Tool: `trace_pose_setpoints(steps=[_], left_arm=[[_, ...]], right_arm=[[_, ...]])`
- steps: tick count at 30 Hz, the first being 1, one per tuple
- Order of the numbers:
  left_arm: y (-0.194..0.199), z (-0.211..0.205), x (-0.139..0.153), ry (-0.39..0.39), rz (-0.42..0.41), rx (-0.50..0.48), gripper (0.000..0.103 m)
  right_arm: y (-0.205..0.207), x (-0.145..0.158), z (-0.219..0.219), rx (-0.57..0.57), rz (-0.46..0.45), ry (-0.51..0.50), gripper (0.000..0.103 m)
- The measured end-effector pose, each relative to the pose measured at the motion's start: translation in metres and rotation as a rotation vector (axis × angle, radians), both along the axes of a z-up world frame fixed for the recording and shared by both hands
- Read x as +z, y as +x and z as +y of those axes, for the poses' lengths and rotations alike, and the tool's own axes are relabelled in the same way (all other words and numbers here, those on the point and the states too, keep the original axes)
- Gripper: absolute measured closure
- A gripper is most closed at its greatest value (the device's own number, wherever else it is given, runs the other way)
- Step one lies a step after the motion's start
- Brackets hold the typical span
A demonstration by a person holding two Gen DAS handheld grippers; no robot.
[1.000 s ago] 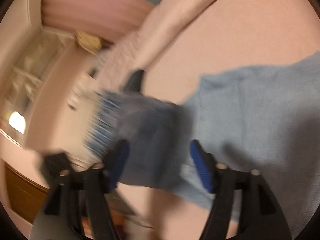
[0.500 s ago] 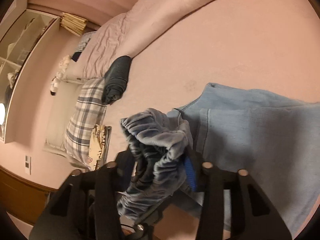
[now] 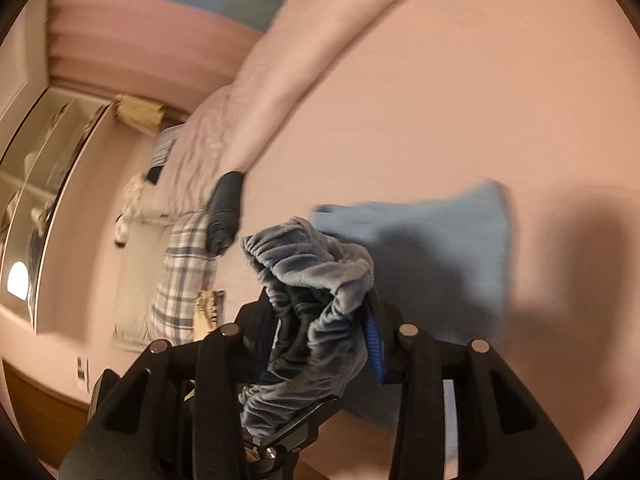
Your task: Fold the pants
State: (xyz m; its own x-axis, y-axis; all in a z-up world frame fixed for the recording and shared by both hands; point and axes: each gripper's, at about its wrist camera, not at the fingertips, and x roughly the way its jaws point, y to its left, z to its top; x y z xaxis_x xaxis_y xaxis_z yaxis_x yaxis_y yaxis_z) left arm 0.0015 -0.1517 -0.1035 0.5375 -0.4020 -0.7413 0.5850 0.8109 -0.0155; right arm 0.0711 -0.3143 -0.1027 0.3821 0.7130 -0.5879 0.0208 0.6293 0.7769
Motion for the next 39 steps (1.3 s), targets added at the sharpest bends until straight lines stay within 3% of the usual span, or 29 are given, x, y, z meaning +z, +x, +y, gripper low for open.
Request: trace_pose_setpoints(steps=[3,6,9,11,15,17,20,23,26,28,31,34,36,39], left_arm=[[0.004,-0.010,-0.013,0.038,0.016,-0.006,0.081],[0.004,-0.015,-0.010,0.047,0.010,-0.015,0.080],[0.000,-0.016,-0.011,0.026,0.044,-0.032,0.066],[-0.002,-0.015,-0.006,-0.001,0.084,-0.063,0.049],[-0.018,0.009,0.015,-0.089,0.113,-0.113,0.047],[-0.018,0.028,0.027,-0.177,0.137,-0.107,0.047],[-0.012,0.040,0.037,-0.263,0.137,-0.053,0.047],[0.001,0.041,0.033,-0.281,0.160,0.007,0.047],[0.006,0.031,0.021,-0.312,0.195,0.012,0.047],[0.012,0.015,0.014,-0.292,0.218,0.000,0.047],[0.011,-0.003,-0.006,-0.201,0.274,-0.031,0.047],[0.008,-0.015,-0.012,-0.132,0.240,-0.057,0.047],[0.003,-0.015,-0.011,-0.128,0.243,-0.067,0.047],[0.004,-0.008,-0.003,-0.164,0.263,-0.059,0.047]], right_arm=[[-0.005,-0.026,-0.015,-0.041,0.059,0.006,0.062],[-0.009,-0.032,-0.023,-0.062,0.053,0.035,0.062],[-0.012,-0.033,-0.027,-0.068,0.050,0.047,0.060],[-0.013,-0.036,-0.030,-0.062,0.060,0.027,0.055],[-0.020,-0.028,-0.047,-0.090,0.054,0.000,0.050],[-0.026,-0.017,-0.057,-0.120,0.024,-0.089,0.043],[-0.030,0.008,-0.063,-0.153,-0.043,-0.203,0.044],[-0.030,0.028,-0.056,-0.135,-0.121,-0.233,0.051],[-0.026,0.044,-0.036,-0.071,-0.191,-0.222,0.060],[-0.020,0.047,-0.021,-0.031,-0.215,-0.227,0.064],[-0.008,0.033,-0.007,-0.001,-0.183,-0.267,0.073],[0.004,0.006,-0.007,0.001,-0.088,-0.296,0.090],[0.007,-0.007,-0.011,-0.005,-0.065,-0.315,0.103],[0.008,-0.012,-0.020,-0.017,-0.048,-0.273,0.103]])
